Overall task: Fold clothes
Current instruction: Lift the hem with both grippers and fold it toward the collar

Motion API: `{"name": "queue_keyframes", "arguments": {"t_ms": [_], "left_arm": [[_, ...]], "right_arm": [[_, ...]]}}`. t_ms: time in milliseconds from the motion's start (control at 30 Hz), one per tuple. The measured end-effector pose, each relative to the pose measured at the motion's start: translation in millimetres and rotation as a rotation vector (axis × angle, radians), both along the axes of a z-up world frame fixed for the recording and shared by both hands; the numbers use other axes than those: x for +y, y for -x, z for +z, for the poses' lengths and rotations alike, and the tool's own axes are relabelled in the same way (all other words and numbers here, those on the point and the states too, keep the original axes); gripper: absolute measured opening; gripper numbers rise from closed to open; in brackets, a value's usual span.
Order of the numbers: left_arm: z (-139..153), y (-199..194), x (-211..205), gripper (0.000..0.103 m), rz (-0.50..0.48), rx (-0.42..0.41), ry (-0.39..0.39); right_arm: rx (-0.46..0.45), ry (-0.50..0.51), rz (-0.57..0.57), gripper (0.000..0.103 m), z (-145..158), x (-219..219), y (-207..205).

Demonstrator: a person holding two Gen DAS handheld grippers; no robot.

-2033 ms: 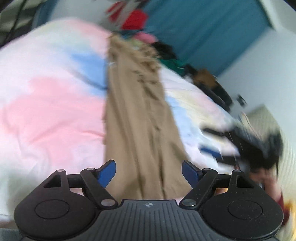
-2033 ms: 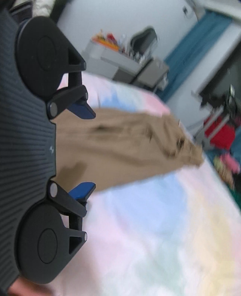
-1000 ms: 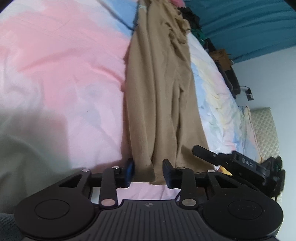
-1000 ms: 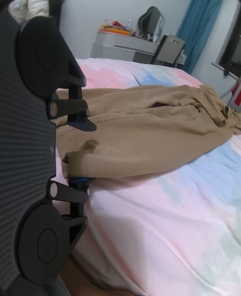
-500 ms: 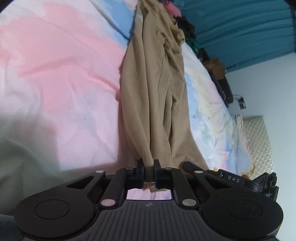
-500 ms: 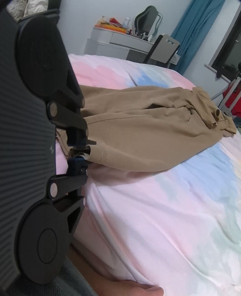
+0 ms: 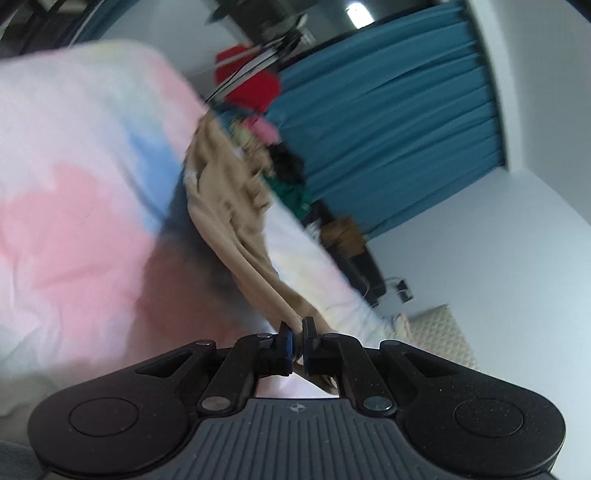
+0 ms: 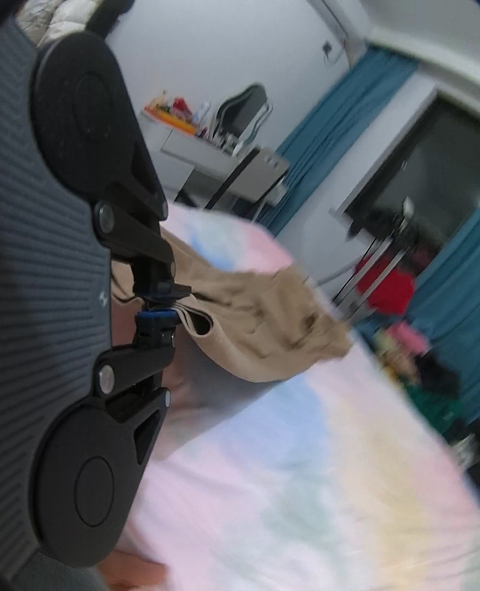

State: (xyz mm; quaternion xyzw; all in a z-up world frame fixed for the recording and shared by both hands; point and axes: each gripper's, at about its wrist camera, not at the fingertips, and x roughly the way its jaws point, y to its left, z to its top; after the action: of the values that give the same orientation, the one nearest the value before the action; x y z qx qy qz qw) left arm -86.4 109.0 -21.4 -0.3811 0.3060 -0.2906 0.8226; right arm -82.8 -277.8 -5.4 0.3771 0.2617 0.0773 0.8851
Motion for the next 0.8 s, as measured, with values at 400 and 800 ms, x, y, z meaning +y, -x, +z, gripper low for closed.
{"name": "queue_keyframes", "arguments": {"t_ms": [400,800], "left_arm": [[49,94,1,0.004,-0.016,-0.1,-0.001],[43,78,9,0.004,0.015,-0.066,-0.016]], "right_arm": [[-0.102,-0.043,0.058,0.01,35,-14,90],[-0.082,-0.034,0.017,0.008,22,-14,52]]}}
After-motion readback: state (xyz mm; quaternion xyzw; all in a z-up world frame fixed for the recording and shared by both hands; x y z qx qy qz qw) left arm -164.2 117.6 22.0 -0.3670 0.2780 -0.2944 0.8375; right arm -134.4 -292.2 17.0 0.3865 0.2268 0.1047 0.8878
